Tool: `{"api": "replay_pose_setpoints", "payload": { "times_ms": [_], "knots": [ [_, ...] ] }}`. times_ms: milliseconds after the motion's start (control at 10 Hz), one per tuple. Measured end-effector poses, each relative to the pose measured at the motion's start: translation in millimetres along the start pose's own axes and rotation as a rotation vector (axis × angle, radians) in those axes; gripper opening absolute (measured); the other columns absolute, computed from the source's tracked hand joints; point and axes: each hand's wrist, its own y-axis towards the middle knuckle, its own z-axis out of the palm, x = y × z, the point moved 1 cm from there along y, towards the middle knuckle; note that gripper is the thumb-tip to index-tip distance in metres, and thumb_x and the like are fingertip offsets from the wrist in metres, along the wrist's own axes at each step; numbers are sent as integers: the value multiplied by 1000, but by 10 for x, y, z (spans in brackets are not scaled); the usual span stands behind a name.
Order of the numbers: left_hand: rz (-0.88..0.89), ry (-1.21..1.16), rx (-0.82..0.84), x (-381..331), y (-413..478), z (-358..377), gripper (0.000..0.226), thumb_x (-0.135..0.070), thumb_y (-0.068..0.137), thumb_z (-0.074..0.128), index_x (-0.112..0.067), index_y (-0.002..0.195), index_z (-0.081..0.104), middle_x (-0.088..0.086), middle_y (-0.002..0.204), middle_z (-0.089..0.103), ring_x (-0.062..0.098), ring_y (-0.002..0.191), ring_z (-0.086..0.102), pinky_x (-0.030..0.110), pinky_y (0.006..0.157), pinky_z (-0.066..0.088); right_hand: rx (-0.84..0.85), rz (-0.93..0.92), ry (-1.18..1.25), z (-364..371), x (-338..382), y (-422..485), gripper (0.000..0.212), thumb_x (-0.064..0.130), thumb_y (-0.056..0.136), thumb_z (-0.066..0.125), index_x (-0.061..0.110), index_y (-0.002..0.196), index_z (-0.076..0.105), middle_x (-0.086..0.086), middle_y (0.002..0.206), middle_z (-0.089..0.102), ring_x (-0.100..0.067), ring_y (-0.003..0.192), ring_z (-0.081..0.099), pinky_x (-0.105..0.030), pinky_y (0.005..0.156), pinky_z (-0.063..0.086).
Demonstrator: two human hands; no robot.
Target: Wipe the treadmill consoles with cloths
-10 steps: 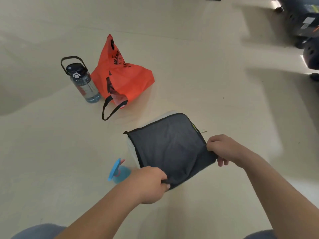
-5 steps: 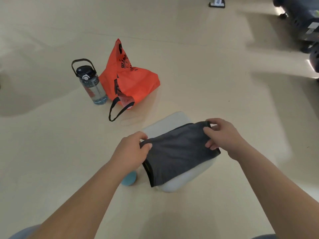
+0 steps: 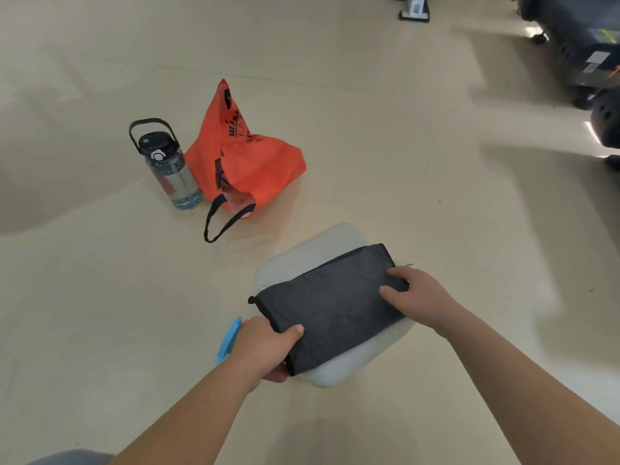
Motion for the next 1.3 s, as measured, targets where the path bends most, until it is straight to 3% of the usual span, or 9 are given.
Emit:
{"api": "replay_pose_setpoints", "payload": {
  "times_ms": [100, 200, 300, 400, 600, 800, 900, 1100, 1300],
  "knots": [
    [-29, -92, 11, -107, -60, 9, 22, -26, 93, 69, -10, 107, 63, 13, 91, 73, 23, 56, 70, 26, 48, 53, 30, 11, -13, 22, -4, 28, 51, 32, 100, 63, 13, 147, 57, -4, 143, 58, -25, 132, 55, -38, 111, 44],
    [21, -245, -73, -247, -94, -14, 20, -17, 86, 66, -6, 102, 66, 13, 87, 71, 30, 66, 67, 26, 49, 49, 35, 4, -64, 75, 6, 94, 31, 41, 94, 55, 17, 105, 71, -9, 116, 64, -32, 109, 60, -41, 91, 50],
    [121, -345, -189, -399, -186, -66, 24, -19, 77, 67, -2, 93, 63, 14, 88, 70, 34, 79, 68, 37, 60, 50, 32, -11, -76, 133, -10, 170, 28, 32, 99, 51, 11, 101, 70, -12, 115, 58, -34, 109, 56, -37, 88, 45],
    [203, -397, -269, -544, -347, -128, 19, -13, 80, 66, -3, 93, 56, 12, 83, 60, 24, 72, 56, 37, 59, 44, 1, -85, -83, 129, 21, 168, 35, 23, 105, 50, 8, 132, 67, -8, 136, 53, -29, 131, 48, -33, 108, 38],
    [362, -380, -338, -809, -531, -146, 23, -14, 82, 74, -23, 97, 59, 2, 78, 61, 16, 66, 56, 34, 58, 45, 136, -160, 39, 136, 159, 35, 41, 24, 106, 51, 21, 146, 60, 7, 158, 47, -12, 151, 36, -21, 117, 23],
    [376, -248, -117, -959, -400, 352, 39, -39, 91, 75, -28, 121, 52, -2, 99, 67, 14, 84, 70, 29, 60, 60, 94, -110, 155, 62, 65, -38, 30, 34, 108, 49, 19, 119, 71, 10, 118, 67, -10, 115, 59, -20, 92, 43],
    [366, -101, 41, -903, -325, 549, 48, -49, 96, 65, -29, 138, 51, -9, 114, 65, 14, 99, 70, 36, 81, 64, 135, -123, 155, 75, -5, -34, 34, 35, 108, 48, 9, 96, 66, 4, 98, 61, -19, 102, 59, -25, 80, 41],
    [493, 488, -114, -758, -138, 380, 44, -45, 96, 62, -26, 135, 56, -6, 127, 56, 13, 111, 60, 38, 100, 52, 235, -112, -167, 224, -36, 27, 40, 45, 102, 57, 19, 130, 68, -7, 164, 32, -31, 155, 21, -38, 123, 25],
    [616, 320, -191, -843, -155, 174, 28, -35, 97, 65, -25, 123, 65, -12, 111, 62, 6, 94, 62, 26, 89, 51, -43, -154, -19, 77, 121, -37, 44, 39, 103, 58, 19, 142, 61, 5, 149, 55, -14, 139, 49, -24, 108, 36]
  ]
}}
